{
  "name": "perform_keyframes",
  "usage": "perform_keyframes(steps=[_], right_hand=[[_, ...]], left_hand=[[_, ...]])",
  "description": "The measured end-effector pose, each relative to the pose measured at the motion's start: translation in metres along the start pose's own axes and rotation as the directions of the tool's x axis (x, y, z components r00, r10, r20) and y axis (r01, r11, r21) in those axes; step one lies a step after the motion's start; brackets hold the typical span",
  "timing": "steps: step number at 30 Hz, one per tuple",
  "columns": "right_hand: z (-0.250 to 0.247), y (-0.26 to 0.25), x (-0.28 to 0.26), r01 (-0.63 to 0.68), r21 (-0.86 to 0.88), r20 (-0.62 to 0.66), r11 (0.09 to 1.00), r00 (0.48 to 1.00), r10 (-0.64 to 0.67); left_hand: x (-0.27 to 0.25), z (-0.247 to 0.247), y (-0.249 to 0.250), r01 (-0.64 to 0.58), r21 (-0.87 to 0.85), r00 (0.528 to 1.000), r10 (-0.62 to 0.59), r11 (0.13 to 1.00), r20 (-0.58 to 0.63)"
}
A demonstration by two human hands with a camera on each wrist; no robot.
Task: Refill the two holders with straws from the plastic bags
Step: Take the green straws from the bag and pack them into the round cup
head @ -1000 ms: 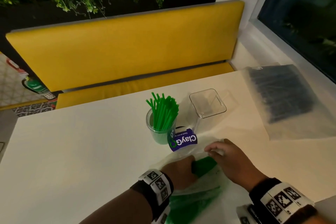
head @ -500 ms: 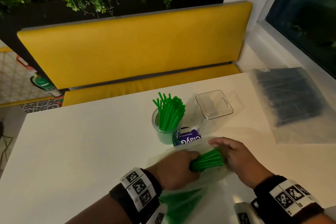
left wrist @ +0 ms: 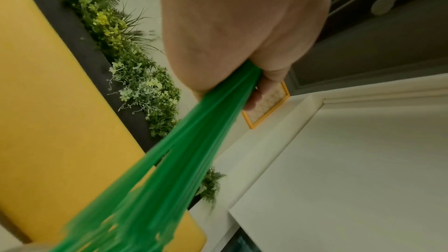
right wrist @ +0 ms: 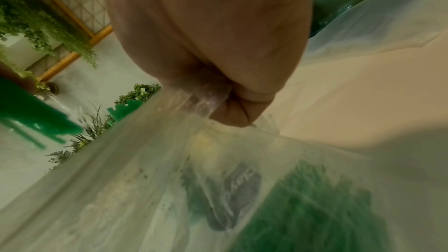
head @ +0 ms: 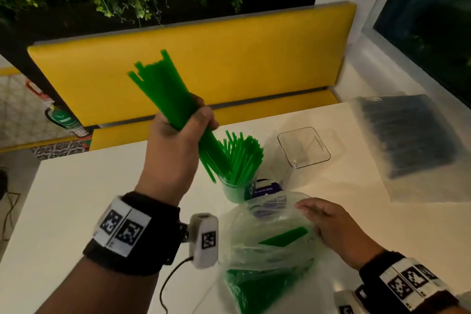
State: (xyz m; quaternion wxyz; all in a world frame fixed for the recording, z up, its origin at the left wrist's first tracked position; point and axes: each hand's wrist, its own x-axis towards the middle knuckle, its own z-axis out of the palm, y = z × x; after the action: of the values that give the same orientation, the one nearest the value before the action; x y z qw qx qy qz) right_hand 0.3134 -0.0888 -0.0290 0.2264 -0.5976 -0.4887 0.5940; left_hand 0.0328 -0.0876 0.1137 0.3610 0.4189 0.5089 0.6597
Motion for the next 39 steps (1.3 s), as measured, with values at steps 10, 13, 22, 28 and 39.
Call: perform_keyframes(steps=[10, 13, 22, 28, 39], right_hand=[[0.003, -0.006, -0.007, -0.023, -0.027, -0.016, 0.999, 1.000, 0.023], [0.002, -0.006, -0.006, -0.022, -0.033, -0.027, 0.999, 0.999, 0.021], [-0.002, -0.004, -0.003, -0.008, -0.079, -0.019, 0.997, 1.000, 0.006], [0.001, -0.001, 0.000, -0.020, -0.039, -0.001, 0.999, 1.000, 0.020], [0.000, -0.002, -0.002, 0.013, -0.087, 0.012, 0.996, 1.000, -0.012]], left_hand=[[0.016, 0.029, -0.081, 0.102, 0.178, 0.977, -0.065, 0.979, -0.201], [0.011, 0.025, -0.101, 0.152, 0.247, 0.974, -0.103, 0.957, -0.200], [0.001, 0.002, -0.108, 0.158, 0.356, 0.984, -0.176, 0.921, 0.020], [0.015, 0.027, -0.088, -0.290, 0.801, 0.945, 0.024, 0.524, 0.326], [0.003, 0.034, -0.063, -0.373, 0.901, 0.925, 0.169, 0.222, 0.341]])
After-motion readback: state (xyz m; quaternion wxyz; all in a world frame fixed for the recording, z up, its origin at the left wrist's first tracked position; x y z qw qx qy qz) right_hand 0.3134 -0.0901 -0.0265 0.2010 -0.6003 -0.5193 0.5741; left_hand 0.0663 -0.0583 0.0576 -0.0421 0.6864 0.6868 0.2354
